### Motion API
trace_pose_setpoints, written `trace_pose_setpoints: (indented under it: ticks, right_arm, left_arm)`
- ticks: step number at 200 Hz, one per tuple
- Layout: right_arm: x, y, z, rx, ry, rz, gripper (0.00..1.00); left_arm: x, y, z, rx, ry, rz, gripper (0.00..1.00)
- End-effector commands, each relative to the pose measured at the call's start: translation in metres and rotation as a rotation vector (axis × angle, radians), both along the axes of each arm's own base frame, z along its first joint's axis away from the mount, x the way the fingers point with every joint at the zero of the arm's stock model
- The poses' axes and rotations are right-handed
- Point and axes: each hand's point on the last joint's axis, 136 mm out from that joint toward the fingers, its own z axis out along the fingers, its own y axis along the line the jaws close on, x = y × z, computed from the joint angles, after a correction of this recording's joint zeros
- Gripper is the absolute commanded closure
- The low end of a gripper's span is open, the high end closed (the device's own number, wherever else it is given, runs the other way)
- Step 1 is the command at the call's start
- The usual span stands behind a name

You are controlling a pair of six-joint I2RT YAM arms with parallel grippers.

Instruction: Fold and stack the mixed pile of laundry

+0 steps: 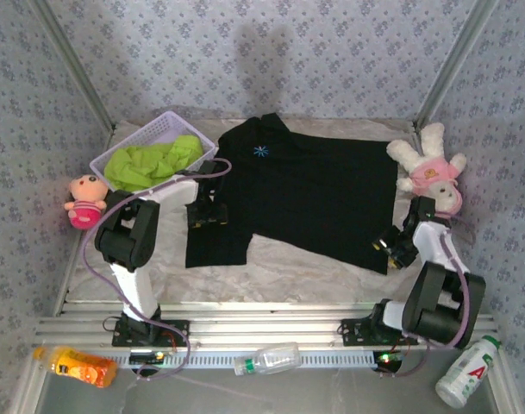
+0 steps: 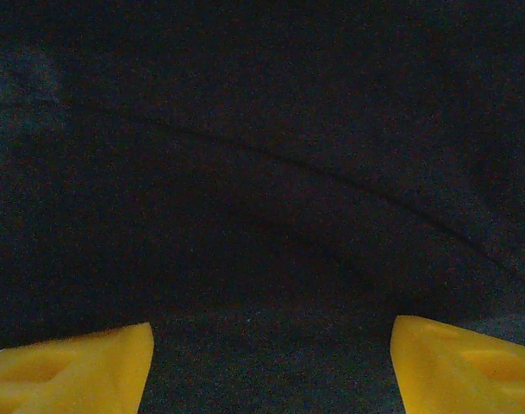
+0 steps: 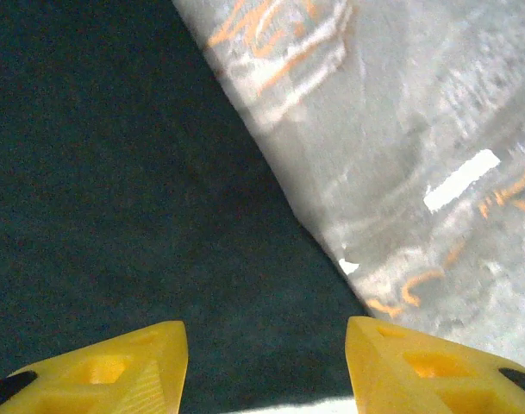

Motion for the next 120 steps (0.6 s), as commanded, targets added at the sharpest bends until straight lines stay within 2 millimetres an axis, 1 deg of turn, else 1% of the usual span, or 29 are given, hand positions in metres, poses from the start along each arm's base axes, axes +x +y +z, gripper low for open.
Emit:
trace_pose_setpoints:
  ticks: [1,15,22,44,61,68,78,87,98,112,120]
  right_arm:
    - [-0.035,0.006,-0.002,-0.010,0.086,-0.076,0.47]
    - [-0.040,0.012,-0.006,-0.003,0.091,-0.076,0.48]
    - [-0.040,0.015,-0.009,0.006,0.097,-0.106,0.48]
    - [-0.038,0.020,-0.020,0.007,0.113,-0.115,0.49]
    - [-0.037,0.019,-0.028,-0.012,0.125,-0.113,0.50]
    - [-0.038,0.017,-0.031,-0.027,0.131,-0.111,0.50]
    - [-0.041,0.019,-0.036,-0.020,0.143,-0.107,0.51]
    - [-0.038,0.017,-0.039,-0.026,0.132,-0.111,0.55]
    - [-0.035,0.015,-0.041,-0.036,0.122,-0.112,0.61]
    - [-0.028,0.012,-0.041,-0.047,0.094,-0.110,0.73]
    - [-0.026,0.012,-0.041,-0.048,0.091,-0.110,0.82]
  left_arm:
    - [-0.011,-0.012,-0.007,-0.069,0.048,-0.011,0.26]
    - [-0.013,-0.013,-0.007,-0.078,0.052,-0.014,0.26]
    - [-0.014,-0.013,-0.006,-0.080,0.054,-0.016,0.26]
    - [-0.012,-0.012,-0.001,-0.079,0.035,-0.023,0.26]
    - [-0.013,-0.011,0.005,-0.078,0.024,-0.027,0.26]
    - [-0.012,-0.011,0.008,-0.079,0.017,-0.027,0.26]
    - [-0.014,-0.011,0.011,-0.083,0.012,-0.032,0.26]
    - [-0.015,-0.010,0.015,-0.084,0.007,-0.032,0.26]
    - [-0.017,-0.010,0.018,-0.086,0.007,-0.038,0.26]
    - [-0.021,-0.008,0.024,-0.090,0.004,-0.048,0.26]
    - [-0.024,-0.008,0.027,-0.094,0.004,-0.054,0.26]
